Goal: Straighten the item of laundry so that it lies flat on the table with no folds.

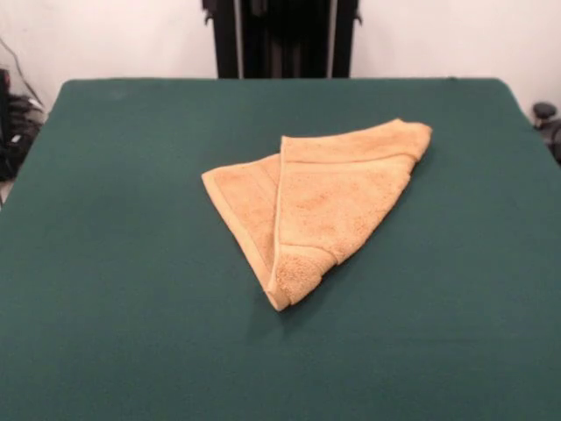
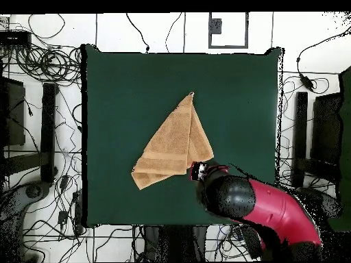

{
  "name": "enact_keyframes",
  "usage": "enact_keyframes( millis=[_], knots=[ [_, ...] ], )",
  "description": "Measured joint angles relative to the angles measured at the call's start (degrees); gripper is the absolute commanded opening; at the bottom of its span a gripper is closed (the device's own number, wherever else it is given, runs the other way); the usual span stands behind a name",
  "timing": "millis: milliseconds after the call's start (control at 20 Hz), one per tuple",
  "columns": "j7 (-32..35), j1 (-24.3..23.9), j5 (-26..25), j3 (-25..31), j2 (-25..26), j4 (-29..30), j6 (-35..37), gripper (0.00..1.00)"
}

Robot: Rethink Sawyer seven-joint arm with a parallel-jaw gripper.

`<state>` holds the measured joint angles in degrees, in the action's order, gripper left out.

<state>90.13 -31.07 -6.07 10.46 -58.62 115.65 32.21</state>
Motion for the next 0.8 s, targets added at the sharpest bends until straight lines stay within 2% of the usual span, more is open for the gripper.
enact_keyframes(
  millis=[450,800],
  knots=[
    [0.00,-0.90,-6.16,5.95,8.46,-4.43,-0.07,1.00],
    [0.00,-0.77,-10.11,10.42,15.14,-6.29,-4.08,1.00]
  ],
)
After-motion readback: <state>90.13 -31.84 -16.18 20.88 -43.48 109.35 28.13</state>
